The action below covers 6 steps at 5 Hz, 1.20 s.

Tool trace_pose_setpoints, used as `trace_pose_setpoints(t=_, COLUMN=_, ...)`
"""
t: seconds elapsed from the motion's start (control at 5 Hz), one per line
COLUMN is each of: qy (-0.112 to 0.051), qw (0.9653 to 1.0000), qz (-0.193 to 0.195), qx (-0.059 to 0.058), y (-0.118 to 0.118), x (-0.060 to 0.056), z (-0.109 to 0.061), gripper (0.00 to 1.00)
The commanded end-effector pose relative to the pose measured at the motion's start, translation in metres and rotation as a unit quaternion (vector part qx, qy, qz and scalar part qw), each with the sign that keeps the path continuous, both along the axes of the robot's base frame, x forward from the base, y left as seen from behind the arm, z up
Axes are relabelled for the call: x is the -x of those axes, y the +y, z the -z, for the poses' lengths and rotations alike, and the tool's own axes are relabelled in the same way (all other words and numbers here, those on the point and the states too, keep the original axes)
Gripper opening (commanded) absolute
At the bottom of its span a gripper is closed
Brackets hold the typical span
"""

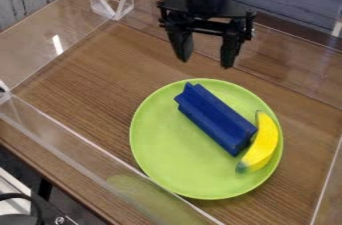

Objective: Put the blue object in the green plate

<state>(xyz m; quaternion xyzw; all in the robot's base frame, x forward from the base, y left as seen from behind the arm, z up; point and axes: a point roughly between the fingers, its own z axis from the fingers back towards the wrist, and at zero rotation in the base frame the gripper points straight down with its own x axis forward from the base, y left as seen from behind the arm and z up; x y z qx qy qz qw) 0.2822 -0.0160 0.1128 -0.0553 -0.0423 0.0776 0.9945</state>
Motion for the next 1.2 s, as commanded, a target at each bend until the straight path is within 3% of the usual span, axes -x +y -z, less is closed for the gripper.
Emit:
trace_pose_setpoints(t=0.0, qy=-0.028, qw=0.9989, qz=-0.039, qx=-0.004, y=0.000, x=-0.001, z=-0.013, gripper=1.00)
trace_pose_setpoints(t=0.2, qy=-0.029, qw=0.9958, qz=-0.087, qx=-0.005, y=-0.003, x=0.006, z=-0.010, gripper=1.00)
trace_pose_setpoints(t=0.4, qy=-0.029, qw=0.9957, qz=-0.088, qx=-0.006, y=-0.013, x=0.008, z=-0.007, gripper=1.00)
trace_pose_setpoints(t=0.6, qy=-0.030, qw=0.9915, qz=-0.127, qx=-0.007, y=-0.023, x=0.009, z=-0.003, gripper=1.00)
trace_pose_setpoints(t=0.8, qy=-0.033, qw=0.9843, qz=-0.173, qx=-0.006, y=-0.012, x=0.010, z=0.010, gripper=1.00)
trace_pose_setpoints(t=1.0, qy=-0.035, qw=0.9750, qz=-0.219, qx=-0.004, y=0.000, x=0.012, z=0.025, gripper=1.00)
